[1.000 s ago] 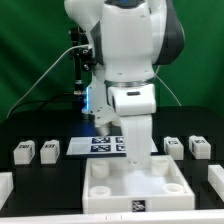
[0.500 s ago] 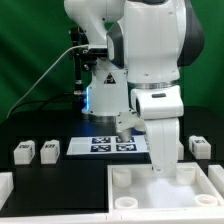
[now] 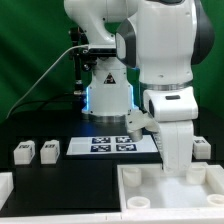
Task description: Assemble one leg
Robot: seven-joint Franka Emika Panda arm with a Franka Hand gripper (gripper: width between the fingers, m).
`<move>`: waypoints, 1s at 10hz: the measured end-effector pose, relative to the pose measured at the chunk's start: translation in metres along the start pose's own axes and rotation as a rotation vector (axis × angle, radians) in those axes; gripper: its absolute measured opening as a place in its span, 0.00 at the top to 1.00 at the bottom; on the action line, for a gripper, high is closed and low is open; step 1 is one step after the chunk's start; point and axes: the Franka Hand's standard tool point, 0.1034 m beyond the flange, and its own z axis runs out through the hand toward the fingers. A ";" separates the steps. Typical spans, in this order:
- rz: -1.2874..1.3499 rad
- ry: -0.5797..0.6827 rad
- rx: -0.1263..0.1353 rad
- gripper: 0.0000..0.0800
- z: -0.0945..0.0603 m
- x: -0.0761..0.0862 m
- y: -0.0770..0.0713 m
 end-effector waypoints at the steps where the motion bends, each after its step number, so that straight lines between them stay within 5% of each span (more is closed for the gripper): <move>1: 0.001 0.000 0.001 0.93 0.000 0.000 0.000; 4: 0.003 0.000 0.001 0.44 0.001 -0.002 0.000; 5: 0.004 0.000 0.002 0.44 0.001 -0.002 0.000; 6: 0.004 0.000 0.002 0.25 0.001 -0.002 0.000; 10: 0.006 0.000 0.002 0.19 0.001 -0.003 0.000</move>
Offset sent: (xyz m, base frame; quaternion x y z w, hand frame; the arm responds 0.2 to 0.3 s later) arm 0.0000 0.0000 0.0000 0.0000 0.0000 0.0000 1.0000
